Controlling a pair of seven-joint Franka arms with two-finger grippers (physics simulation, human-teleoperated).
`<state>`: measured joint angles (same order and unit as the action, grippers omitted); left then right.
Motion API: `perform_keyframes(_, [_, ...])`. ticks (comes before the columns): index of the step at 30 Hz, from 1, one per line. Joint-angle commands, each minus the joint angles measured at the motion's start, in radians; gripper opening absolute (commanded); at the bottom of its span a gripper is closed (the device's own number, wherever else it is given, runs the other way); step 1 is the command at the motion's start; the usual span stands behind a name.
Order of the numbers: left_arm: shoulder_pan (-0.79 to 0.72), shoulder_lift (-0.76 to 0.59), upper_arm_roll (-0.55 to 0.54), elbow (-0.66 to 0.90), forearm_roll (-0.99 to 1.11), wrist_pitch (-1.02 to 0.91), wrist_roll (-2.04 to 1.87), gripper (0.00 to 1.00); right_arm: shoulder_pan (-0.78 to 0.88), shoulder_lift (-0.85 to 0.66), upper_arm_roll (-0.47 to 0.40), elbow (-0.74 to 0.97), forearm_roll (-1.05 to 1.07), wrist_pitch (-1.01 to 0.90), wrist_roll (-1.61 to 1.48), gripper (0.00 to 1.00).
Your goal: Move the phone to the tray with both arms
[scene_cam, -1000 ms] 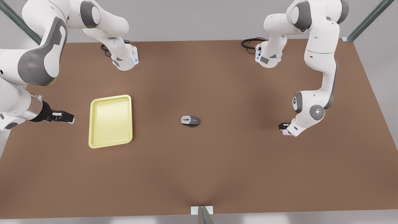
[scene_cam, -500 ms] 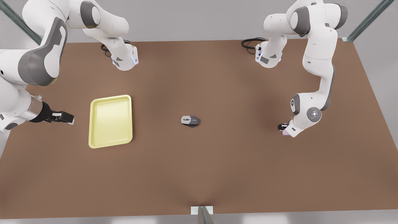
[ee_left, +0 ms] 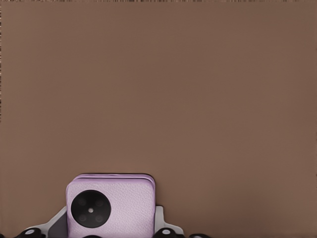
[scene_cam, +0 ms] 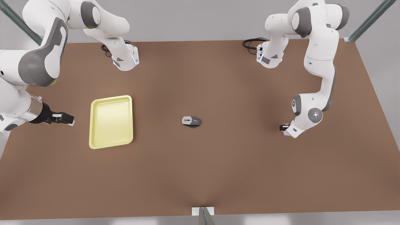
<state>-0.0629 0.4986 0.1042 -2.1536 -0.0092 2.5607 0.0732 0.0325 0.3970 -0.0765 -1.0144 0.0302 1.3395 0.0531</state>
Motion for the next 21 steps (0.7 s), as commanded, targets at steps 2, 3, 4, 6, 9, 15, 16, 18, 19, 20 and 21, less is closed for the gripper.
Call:
perform_keyframes(2, [0.000, -0.002, 0.000, 0.001, 0.000, -0.002, -0.004, 0.83, 0.000, -0.001, 0.000, 0.000, 0.001, 0.001, -0.004, 1.00])
perform_keyframes(3, [0.000, -0.002, 0.000, 0.001, 0.000, -0.002, -0.004, 0.82, 0.000, -0.001, 0.000, 0.000, 0.001, 0.003, -0.004, 1.00])
perform_keyframes(4, [0.000, -0.002, 0.000, 0.001, 0.000, -0.002, -0.004, 0.82, 0.000, -0.001, -0.002, 0.000, 0.001, 0.001, -0.004, 1.00])
perform_keyframes(6, [0.000, -0.005, 0.000, 0.003, 0.000, -0.004, -0.004, 0.81, 0.000, -0.001, -0.002, 0.002, 0.001, 0.007, -0.004, 1.00])
perform_keyframes(9, [0.000, -0.011, -0.001, 0.011, 0.000, -0.010, -0.013, 0.80, 0.000, -0.001, -0.002, 0.002, 0.001, 0.006, -0.002, 1.00])
perform_keyframes(15, [-0.127, -0.014, -0.020, 0.173, 0.002, -0.183, -0.197, 0.80, 0.003, 0.000, 0.000, 0.000, 0.001, 0.007, -0.002, 1.00])
perform_keyframes(16, [-0.170, -0.009, -0.020, 0.190, 0.002, -0.185, -0.239, 0.80, 0.000, 0.000, -0.002, 0.000, 0.001, 0.007, -0.002, 1.00])
perform_keyframes(18, [-0.250, 0.031, -0.020, 0.253, 0.000, -0.189, -0.320, 0.80, 0.000, 0.000, -0.002, 0.000, 0.001, 0.007, -0.002, 1.00])
perform_keyframes(19, [-0.299, 0.061, -0.020, 0.299, 0.000, -0.192, -0.377, 0.80, 0.000, 0.000, -0.002, 0.000, 0.001, 0.007, -0.002, 1.00])
perform_keyframes(20, [-0.334, 0.080, -0.043, 0.334, 0.000, -0.212, -0.444, 0.80, 0.000, 0.000, -0.002, 0.000, 0.001, 0.007, -0.002, 1.00])
perform_keyframes(21, [-0.344, 0.095, -0.078, 0.365, 0.000, -0.215, -0.516, 0.80, -0.002, 0.000, -0.002, 0.002, 0.001, 0.007, -0.002, 1.00])
